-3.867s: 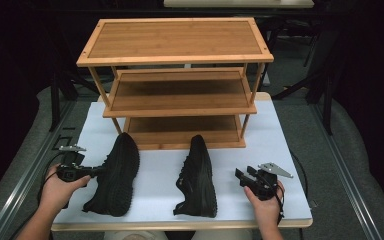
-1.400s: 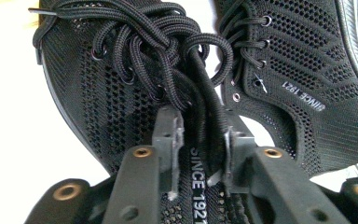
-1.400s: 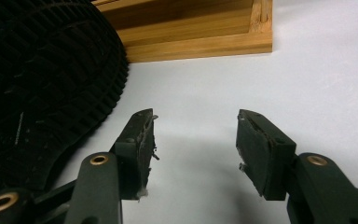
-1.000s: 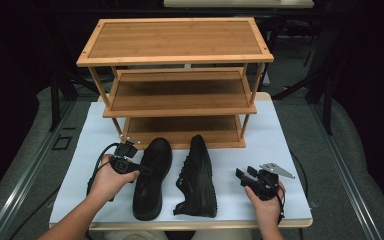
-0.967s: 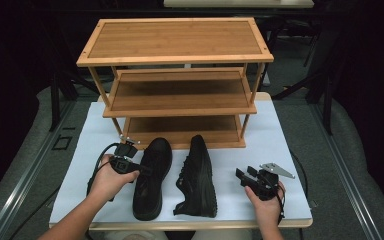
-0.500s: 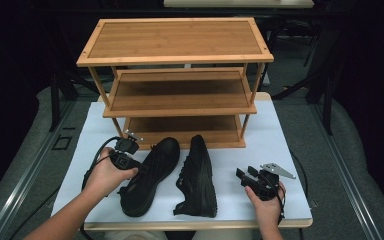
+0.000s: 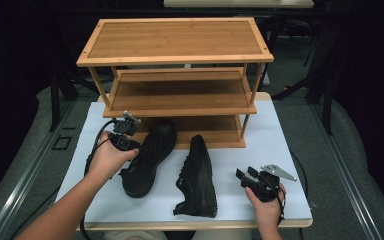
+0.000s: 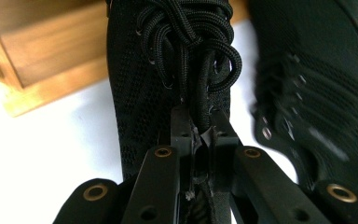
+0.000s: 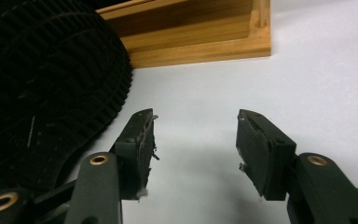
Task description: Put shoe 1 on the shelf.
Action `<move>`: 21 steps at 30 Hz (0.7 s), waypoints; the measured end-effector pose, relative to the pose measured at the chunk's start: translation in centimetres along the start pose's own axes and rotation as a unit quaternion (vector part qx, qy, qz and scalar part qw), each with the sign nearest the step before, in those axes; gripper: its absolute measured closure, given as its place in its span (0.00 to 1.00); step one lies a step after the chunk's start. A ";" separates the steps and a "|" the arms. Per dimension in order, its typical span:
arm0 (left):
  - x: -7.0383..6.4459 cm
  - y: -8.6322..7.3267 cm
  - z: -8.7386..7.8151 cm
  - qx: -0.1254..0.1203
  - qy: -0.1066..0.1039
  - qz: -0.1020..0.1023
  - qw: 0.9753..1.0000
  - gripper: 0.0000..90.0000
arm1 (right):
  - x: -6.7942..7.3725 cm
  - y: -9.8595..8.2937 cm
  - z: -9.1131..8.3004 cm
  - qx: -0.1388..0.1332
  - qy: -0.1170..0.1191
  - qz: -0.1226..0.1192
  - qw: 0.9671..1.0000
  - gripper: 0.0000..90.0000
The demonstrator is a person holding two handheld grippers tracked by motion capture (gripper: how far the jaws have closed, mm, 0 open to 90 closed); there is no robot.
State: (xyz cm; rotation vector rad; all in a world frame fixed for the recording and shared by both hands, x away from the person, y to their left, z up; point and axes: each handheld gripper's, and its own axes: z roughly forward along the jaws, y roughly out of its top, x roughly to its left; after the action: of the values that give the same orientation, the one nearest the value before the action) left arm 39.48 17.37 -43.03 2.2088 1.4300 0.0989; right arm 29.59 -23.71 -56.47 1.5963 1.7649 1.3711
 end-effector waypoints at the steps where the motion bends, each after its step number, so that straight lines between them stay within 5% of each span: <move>1: 0.2 0.2 0.2 -0.001 0.001 -0.001 1.000 0.93 | -0.1 0.0 -0.1 -0.001 -0.001 0.005 1.000 0.51; 8: 1.1 1.0 1.7 -0.010 0.021 -0.023 0.999 0.93 | -0.2 0.0 0.1 0.006 -0.002 0.007 1.000 0.51; 16: 1.3 1.0 3.2 -0.022 0.011 -0.032 0.999 0.93 | -0.5 0.0 -0.1 -0.004 -0.001 0.010 1.000 0.51; 21: 0.9 1.0 3.4 -0.040 0.011 -0.014 0.999 0.90 | -0.5 0.0 -0.1 0.002 0.000 0.010 1.000 0.51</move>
State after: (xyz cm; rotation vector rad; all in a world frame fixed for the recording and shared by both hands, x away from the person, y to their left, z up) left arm 41.84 16.60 -45.67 2.1292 1.4421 0.1688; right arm 29.67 -24.19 -56.56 1.6196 1.7567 1.3765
